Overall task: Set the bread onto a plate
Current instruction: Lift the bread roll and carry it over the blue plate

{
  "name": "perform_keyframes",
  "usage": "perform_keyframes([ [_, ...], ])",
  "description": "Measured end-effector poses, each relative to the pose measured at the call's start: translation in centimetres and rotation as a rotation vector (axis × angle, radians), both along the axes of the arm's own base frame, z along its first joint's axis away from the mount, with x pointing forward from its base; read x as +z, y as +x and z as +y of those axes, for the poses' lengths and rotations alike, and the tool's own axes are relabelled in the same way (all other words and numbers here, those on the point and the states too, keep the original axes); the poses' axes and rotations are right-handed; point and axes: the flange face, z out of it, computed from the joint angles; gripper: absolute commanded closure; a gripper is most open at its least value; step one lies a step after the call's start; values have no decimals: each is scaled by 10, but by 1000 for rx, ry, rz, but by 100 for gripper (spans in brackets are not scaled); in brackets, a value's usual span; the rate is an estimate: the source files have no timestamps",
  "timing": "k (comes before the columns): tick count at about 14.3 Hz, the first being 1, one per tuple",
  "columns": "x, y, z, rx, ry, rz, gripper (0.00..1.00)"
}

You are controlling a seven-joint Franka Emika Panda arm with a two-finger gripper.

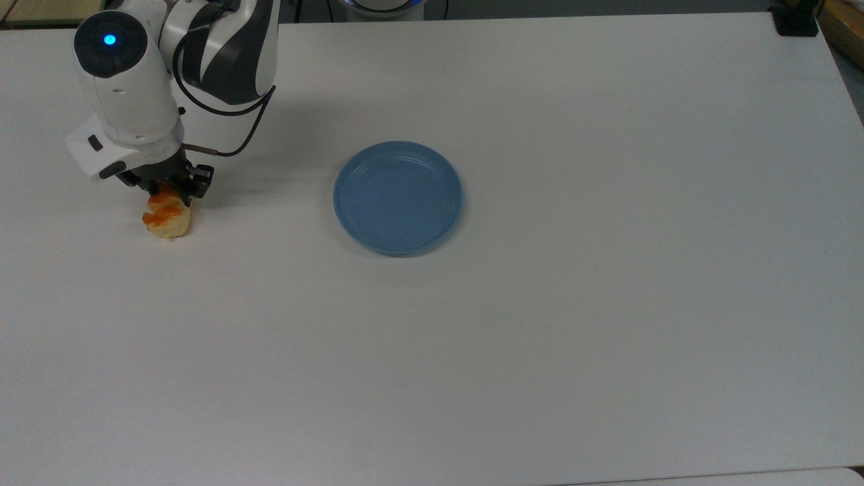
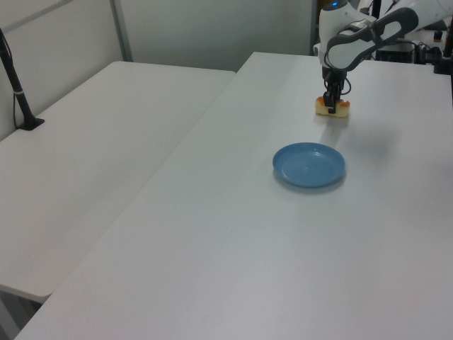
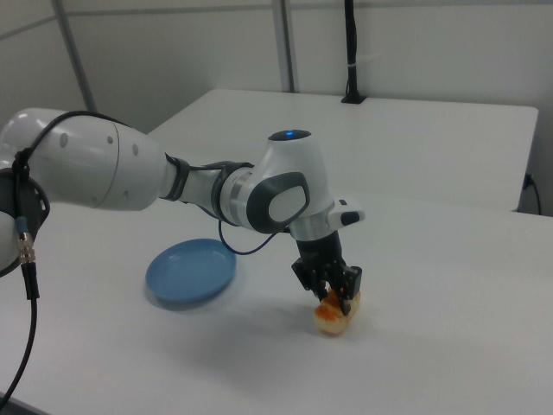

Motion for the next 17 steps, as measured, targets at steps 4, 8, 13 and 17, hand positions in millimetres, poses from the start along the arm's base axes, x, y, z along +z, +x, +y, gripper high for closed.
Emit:
perform_keyframes([
  [4,70,-1,13,-16,36,-44,56],
  [8,186,-9,76,13,166,-169,55],
  [13,210,3,174,42,215,-154,55],
  [17,186,13,263,53,225,-110,54],
])
